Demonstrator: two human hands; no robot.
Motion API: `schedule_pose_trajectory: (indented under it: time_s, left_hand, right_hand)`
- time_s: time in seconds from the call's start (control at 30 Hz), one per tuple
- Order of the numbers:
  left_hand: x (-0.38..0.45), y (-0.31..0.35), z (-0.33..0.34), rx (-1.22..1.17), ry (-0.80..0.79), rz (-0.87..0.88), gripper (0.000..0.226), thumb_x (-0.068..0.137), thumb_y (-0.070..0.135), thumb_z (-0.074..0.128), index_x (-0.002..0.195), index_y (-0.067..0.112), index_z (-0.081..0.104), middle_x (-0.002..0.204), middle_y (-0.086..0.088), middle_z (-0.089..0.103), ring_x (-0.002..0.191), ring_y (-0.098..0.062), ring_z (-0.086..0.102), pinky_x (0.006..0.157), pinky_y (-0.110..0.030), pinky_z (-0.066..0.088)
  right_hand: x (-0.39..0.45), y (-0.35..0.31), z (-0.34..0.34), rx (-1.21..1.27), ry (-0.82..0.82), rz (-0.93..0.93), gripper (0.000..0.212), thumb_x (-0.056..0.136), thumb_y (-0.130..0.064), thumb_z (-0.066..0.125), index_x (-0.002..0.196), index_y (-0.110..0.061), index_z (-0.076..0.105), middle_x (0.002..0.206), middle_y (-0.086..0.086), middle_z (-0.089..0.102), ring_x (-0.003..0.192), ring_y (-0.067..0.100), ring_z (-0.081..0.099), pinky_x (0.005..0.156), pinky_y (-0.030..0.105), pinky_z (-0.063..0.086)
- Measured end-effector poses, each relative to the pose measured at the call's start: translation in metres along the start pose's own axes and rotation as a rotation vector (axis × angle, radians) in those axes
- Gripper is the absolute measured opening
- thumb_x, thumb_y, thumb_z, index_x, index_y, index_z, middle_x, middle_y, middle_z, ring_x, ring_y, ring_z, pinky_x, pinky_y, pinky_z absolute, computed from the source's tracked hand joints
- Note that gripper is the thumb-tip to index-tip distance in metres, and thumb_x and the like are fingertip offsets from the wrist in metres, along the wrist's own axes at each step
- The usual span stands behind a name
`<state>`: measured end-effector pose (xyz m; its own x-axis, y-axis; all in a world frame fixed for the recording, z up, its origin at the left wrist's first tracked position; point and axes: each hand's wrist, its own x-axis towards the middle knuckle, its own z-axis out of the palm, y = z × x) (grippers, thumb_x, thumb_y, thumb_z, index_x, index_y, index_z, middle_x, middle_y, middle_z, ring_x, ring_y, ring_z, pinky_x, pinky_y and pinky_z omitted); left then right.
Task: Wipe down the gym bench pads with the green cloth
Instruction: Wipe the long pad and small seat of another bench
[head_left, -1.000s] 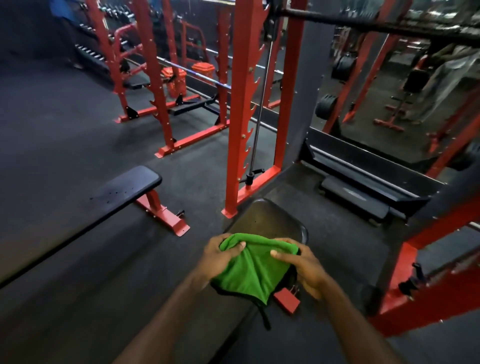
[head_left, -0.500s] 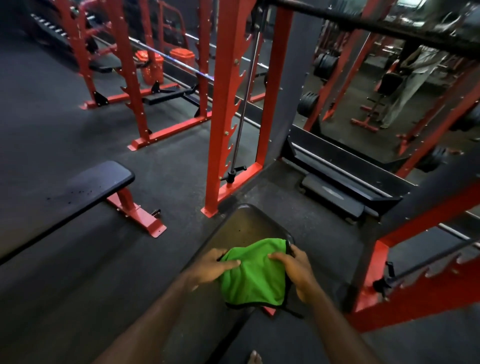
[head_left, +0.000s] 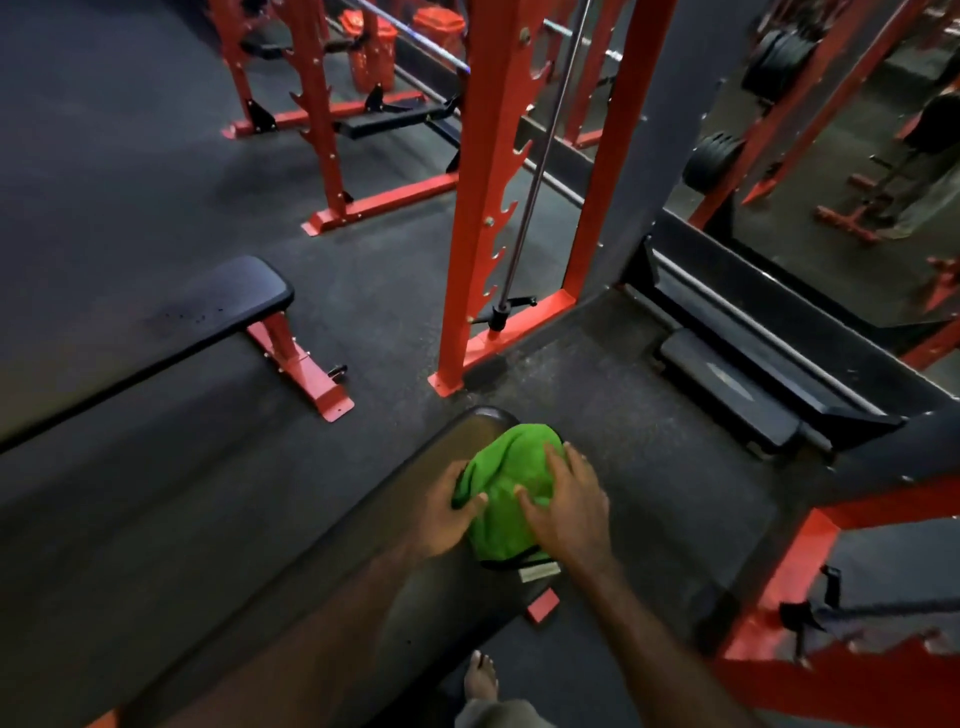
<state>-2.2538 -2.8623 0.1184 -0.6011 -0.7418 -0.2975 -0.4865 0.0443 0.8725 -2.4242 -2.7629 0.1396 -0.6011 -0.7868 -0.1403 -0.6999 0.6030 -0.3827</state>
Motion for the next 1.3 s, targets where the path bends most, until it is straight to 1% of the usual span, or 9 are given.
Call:
schedule_pose_trajectory:
  time_s: [0.13, 0.23, 0.4, 0.53, 0.63, 0.77, 0.87, 1.03, 1.3]
  left_hand:
    - [0.011, -0.025, 0.012, 0.163, 0.115, 0.022, 0.066, 0.080, 0.055, 0.059, 0.128, 0.010, 0.065, 0.116, -0.005, 0.069, 0.106, -0.022, 0.061, 0.093, -0.028, 0.044]
    - [0.010, -0.029, 0.025, 0.164, 0.215, 0.010, 0.066, 0.079, 0.050, 0.057, 0.130, 0.009, 0.064, 0.119, -0.006, 0.068, 0.107, -0.022, 0.059, 0.097, -0.039, 0.047]
    - [0.008, -0.014, 0.032, 0.004, 0.403, -0.122, 0.065, 0.098, 0.036, 0.059, 0.157, 0.015, 0.040, 0.156, 0.003, 0.041, 0.143, -0.013, 0.038, 0.121, -0.026, 0.024]
    - [0.021, -0.022, 0.027, 0.006, 0.511, -0.161, 0.079, 0.093, 0.059, 0.044, 0.152, 0.008, 0.048, 0.155, -0.009, 0.049, 0.144, -0.022, 0.043, 0.124, -0.038, 0.030]
    - [0.022, -0.022, 0.026, -0.025, 0.523, -0.209, 0.071, 0.093, 0.053, 0.049, 0.148, 0.008, 0.053, 0.151, -0.010, 0.053, 0.142, -0.023, 0.047, 0.122, -0.030, 0.030]
    - [0.021, -0.024, 0.043, -0.023, 0.455, -0.193, 0.061, 0.093, 0.050, 0.052, 0.144, 0.017, 0.060, 0.158, -0.014, 0.045, 0.149, -0.022, 0.038, 0.121, -0.025, 0.027]
    - [0.022, -0.024, 0.050, -0.001, 0.467, -0.204, 0.053, 0.100, 0.043, 0.053, 0.148, 0.020, 0.057, 0.161, -0.014, 0.040, 0.152, -0.021, 0.032, 0.119, -0.022, 0.019]
    - [0.022, -0.023, 0.050, -0.048, 0.546, -0.191, 0.056, 0.098, 0.036, 0.049, 0.150, 0.018, 0.052, 0.159, -0.010, 0.042, 0.151, -0.018, 0.033, 0.117, -0.013, 0.013]
    - [0.025, -0.017, 0.069, -0.021, 0.493, -0.233, 0.059, 0.107, 0.051, 0.041, 0.162, 0.035, 0.028, 0.172, -0.003, 0.018, 0.158, -0.020, 0.017, 0.128, -0.043, 0.017]
  right_hand:
    - [0.005, 0.014, 0.021, -0.059, -0.072, -0.051, 0.094, 0.090, -0.078, 0.046, 0.166, -0.032, 0.013, 0.173, 0.005, 0.015, 0.156, 0.034, 0.021, 0.120, 0.056, 0.031]
    - [0.001, 0.018, 0.035, -0.225, -0.019, -0.203, 0.101, 0.091, -0.083, 0.037, 0.167, -0.021, 0.012, 0.171, 0.016, 0.019, 0.153, 0.042, 0.026, 0.117, 0.059, 0.036]
    - [0.072, -0.008, 0.041, -0.310, -0.021, -0.457, 0.100, 0.093, -0.083, 0.031, 0.166, -0.017, 0.015, 0.167, 0.021, 0.025, 0.154, 0.044, 0.021, 0.121, 0.065, 0.025]
    - [0.092, -0.010, 0.041, -0.332, -0.065, -0.618, 0.095, 0.098, -0.071, 0.033, 0.165, -0.006, 0.015, 0.173, 0.017, 0.007, 0.159, 0.040, 0.006, 0.124, 0.057, 0.025]
    - [0.052, 0.037, 0.028, -0.374, -0.080, -0.742, 0.092, 0.100, -0.063, 0.036, 0.165, -0.003, 0.012, 0.173, 0.017, 0.003, 0.160, 0.039, -0.001, 0.127, 0.055, 0.019]
    - [0.062, 0.028, 0.023, -0.450, -0.109, -0.700, 0.096, 0.088, -0.057, 0.047, 0.162, -0.001, 0.023, 0.166, 0.029, 0.024, 0.158, 0.045, 0.006, 0.125, 0.063, 0.016]
    - [0.095, -0.021, 0.020, -0.339, -0.202, -0.559, 0.095, 0.083, -0.048, 0.045, 0.167, -0.020, 0.010, 0.168, 0.028, 0.016, 0.158, 0.044, -0.002, 0.127, 0.060, 0.000]
    - [0.062, 0.027, 0.017, -0.388, -0.257, -0.811, 0.085, 0.089, -0.063, 0.042, 0.165, -0.034, 0.019, 0.173, 0.016, -0.008, 0.159, 0.041, -0.008, 0.125, 0.063, 0.015]
    - [0.102, -0.012, 0.035, -0.326, -0.174, -0.644, 0.086, 0.091, -0.081, 0.034, 0.164, -0.041, 0.013, 0.171, 0.016, 0.008, 0.151, 0.042, 0.022, 0.113, 0.061, 0.039]
